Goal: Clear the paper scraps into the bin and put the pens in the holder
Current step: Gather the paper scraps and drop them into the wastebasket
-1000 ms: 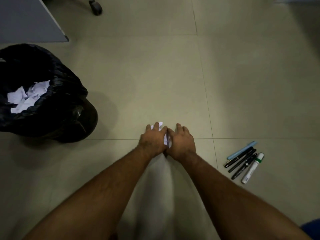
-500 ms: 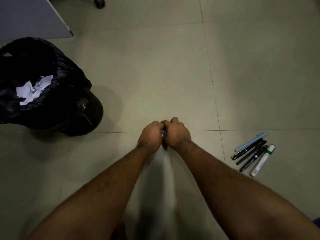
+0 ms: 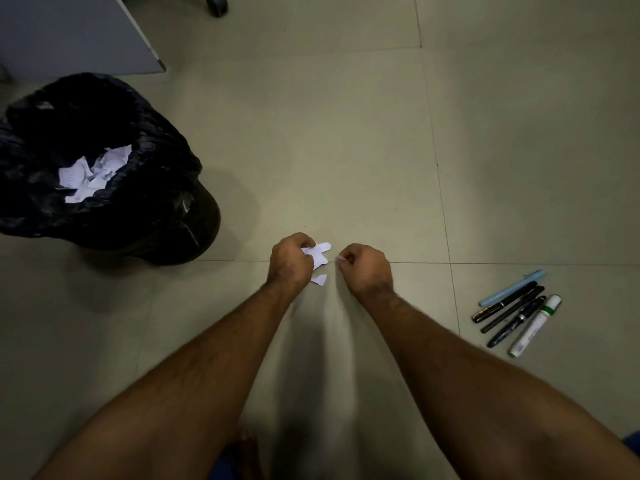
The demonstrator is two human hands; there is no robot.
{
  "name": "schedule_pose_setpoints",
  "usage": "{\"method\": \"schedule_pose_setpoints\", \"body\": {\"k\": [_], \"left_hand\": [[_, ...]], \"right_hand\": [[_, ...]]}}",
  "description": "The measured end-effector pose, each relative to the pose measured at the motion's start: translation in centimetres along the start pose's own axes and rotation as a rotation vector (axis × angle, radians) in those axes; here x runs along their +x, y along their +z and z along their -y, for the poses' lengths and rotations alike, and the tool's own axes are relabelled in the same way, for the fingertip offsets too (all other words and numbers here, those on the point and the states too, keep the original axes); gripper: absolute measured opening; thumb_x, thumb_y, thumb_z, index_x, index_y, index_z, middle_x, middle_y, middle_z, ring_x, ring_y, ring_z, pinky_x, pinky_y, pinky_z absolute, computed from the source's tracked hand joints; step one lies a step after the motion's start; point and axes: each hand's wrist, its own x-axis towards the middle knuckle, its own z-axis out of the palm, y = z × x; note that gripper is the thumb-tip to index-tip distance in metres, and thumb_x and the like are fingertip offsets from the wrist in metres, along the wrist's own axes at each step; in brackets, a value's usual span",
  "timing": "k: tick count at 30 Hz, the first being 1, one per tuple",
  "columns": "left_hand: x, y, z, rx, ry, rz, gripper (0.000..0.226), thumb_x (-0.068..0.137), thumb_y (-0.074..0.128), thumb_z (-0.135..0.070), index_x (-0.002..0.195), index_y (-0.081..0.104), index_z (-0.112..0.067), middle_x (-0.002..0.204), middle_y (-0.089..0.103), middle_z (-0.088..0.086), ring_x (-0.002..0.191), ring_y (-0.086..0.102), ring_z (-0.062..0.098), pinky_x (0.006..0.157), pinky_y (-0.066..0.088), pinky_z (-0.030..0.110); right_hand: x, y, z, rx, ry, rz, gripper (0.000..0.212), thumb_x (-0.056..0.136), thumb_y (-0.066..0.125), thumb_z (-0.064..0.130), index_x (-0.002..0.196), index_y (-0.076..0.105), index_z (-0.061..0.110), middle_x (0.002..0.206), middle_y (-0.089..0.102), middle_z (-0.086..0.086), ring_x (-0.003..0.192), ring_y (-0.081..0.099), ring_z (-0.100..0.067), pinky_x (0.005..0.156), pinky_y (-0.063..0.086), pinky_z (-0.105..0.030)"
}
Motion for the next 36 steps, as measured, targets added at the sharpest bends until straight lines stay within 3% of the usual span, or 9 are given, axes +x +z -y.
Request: {"method": "schedule_pose_setpoints", "body": {"k": [3, 6, 11, 14, 20, 23, 28, 32, 36], "left_hand": [[1.0, -1.0, 0.9, 0.089, -0.017, -0.050, 0.014, 0.079, 0.064, 0.000, 0.091, 0.067, -0.005, 0.089, 0.065, 0.003, 0.079, 0.062, 0.017, 0.063, 0.046, 0.021], [1.6, -2.0, 1.7, 0.135, -0.051, -0.079, 0.023, 0.077, 0.063, 0.001, 0.098, 0.070, -0.005, 0.099, 0.066, 0.006, 0.087, 0.057, 0.020, 0.075, 0.041, 0.021], [2.2, -2.6, 2.1, 0.118, -0.081, -0.110, 0.023, 0.077, 0.065, 0.001, 0.099, 0.070, -0.003, 0.106, 0.069, 0.011, 0.087, 0.057, 0.019, 0.076, 0.040, 0.020], [2.1, -2.4, 2.0, 0.117, -0.091, -0.100, 0.024, 0.078, 0.063, 0.002, 0.101, 0.070, -0.003, 0.109, 0.069, 0.012, 0.089, 0.056, 0.019, 0.078, 0.041, 0.020], [0.9, -2.6, 2.9, 0.100, -0.117, -0.048, 0.023, 0.076, 0.062, 0.005, 0.095, 0.069, -0.007, 0.099, 0.066, 0.008, 0.086, 0.056, 0.020, 0.076, 0.042, 0.021], [0.7, -2.7, 3.1, 0.113, -0.136, -0.052, 0.024, 0.075, 0.061, 0.004, 0.092, 0.069, -0.010, 0.093, 0.062, 0.003, 0.086, 0.057, 0.021, 0.076, 0.043, 0.021], [0.6, -2.6, 3.7, 0.120, -0.122, -0.035, 0.024, 0.075, 0.063, 0.003, 0.094, 0.070, -0.007, 0.094, 0.064, 0.005, 0.086, 0.057, 0.021, 0.075, 0.042, 0.021], [0.6, -2.1, 3.8, 0.096, -0.131, -0.037, 0.028, 0.068, 0.066, -0.008, 0.095, 0.071, -0.005, 0.098, 0.069, 0.009, 0.085, 0.061, 0.024, 0.074, 0.045, 0.022], [0.7, -1.7, 3.9, 0.131, -0.107, -0.034, 0.023, 0.075, 0.066, 0.002, 0.097, 0.071, -0.004, 0.106, 0.070, 0.013, 0.097, 0.065, 0.029, 0.080, 0.047, 0.024]], "right_hand": [[0.2, 0.1, 1.0, -0.090, -0.048, -0.012, 0.017, 0.094, 0.057, 0.030, 0.097, 0.073, 0.023, 0.103, 0.068, -0.003, 0.094, 0.064, -0.027, 0.071, 0.045, -0.029], [1.0, 0.8, 2.0, -0.135, -0.118, -0.009, 0.017, 0.092, 0.058, 0.027, 0.099, 0.073, 0.024, 0.114, 0.059, -0.001, 0.099, 0.062, -0.026, 0.075, 0.047, -0.031], [2.0, 2.3, 3.4, -0.282, -0.266, -0.008, 0.027, 0.088, 0.060, 0.019, 0.113, 0.069, 0.021, 0.120, 0.057, -0.004, 0.104, 0.057, -0.030, 0.076, 0.053, -0.036], [0.9, 3.1, 3.2, -0.423, -0.357, 0.030, 0.028, 0.089, 0.054, 0.020, 0.114, 0.066, 0.013, 0.118, 0.057, -0.010, 0.105, 0.054, -0.033, 0.074, 0.046, -0.037], [-2.0, 3.2, 1.1, -0.508, -0.471, 0.106, 0.054, 0.080, 0.062, 0.039, 0.124, 0.058, 0.008, 0.121, 0.056, -0.013, 0.108, 0.053, -0.033, 0.085, 0.049, -0.039], [-2.3, 3.3, 0.5, -0.502, -0.500, 0.061, 0.034, 0.089, 0.062, 0.033, 0.112, 0.066, 0.010, 0.114, 0.060, -0.012, 0.102, 0.057, -0.034, 0.079, 0.049, -0.037], [-2.5, 3.4, 0.0, -0.391, -0.454, 0.105, 0.029, 0.100, 0.052, 0.036, 0.107, 0.073, 0.017, 0.107, 0.062, -0.007, 0.098, 0.057, -0.030, 0.074, 0.049, -0.036], [-1.9, 3.4, 1.0, -0.296, -0.337, 0.177, 0.023, 0.096, 0.060, 0.029, 0.105, 0.073, 0.012, 0.104, 0.064, -0.012, 0.096, 0.062, -0.032, 0.076, 0.045, -0.034], [-1.0, 3.2, 1.8, -0.301, -0.258, 0.253, 0.024, 0.089, 0.069, 0.034, 0.100, 0.071, 0.012, 0.105, 0.069, -0.009, 0.100, 0.062, -0.028, 0.079, 0.043, -0.030]]}}
